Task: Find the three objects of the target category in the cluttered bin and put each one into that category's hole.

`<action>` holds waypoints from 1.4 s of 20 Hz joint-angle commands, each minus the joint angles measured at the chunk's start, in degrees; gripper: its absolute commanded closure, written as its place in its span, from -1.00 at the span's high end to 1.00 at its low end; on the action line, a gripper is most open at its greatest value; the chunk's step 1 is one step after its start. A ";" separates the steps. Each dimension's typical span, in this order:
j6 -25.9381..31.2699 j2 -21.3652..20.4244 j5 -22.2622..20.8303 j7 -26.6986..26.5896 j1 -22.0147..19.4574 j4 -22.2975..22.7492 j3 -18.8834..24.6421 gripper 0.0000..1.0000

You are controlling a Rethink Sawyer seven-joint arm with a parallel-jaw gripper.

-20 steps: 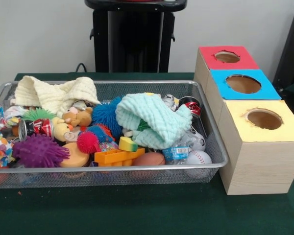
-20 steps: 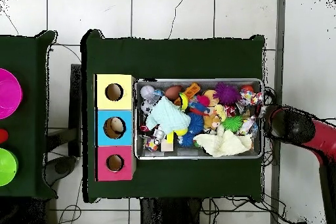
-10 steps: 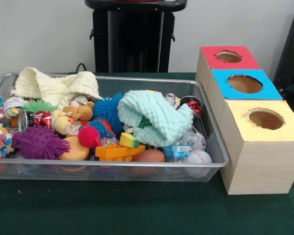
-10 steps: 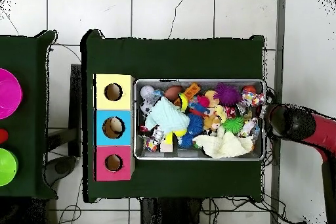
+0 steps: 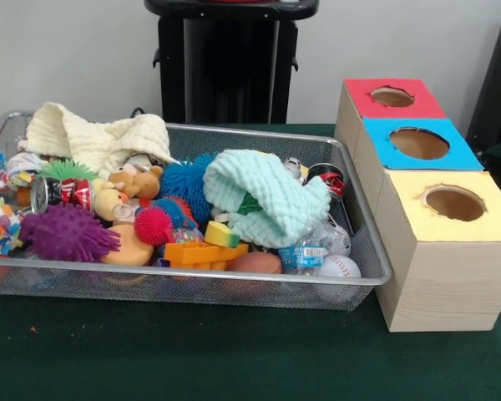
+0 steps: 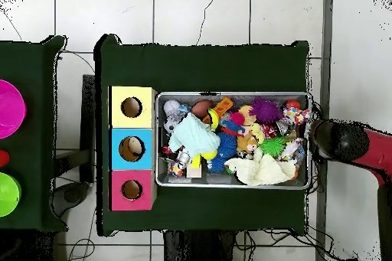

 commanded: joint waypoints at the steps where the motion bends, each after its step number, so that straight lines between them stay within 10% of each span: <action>1: 13.62 -5.07 8.06 -1.71 5.31 9.34 3.97 -1.00; 3: 12.87 -5.15 8.25 -1.68 5.04 9.75 4.02 -1.00; 4: 12.49 -5.18 8.34 -1.66 4.90 9.96 4.05 1.00; 28: 0.37 0.44 4.40 -8.91 3.69 5.84 4.56 1.00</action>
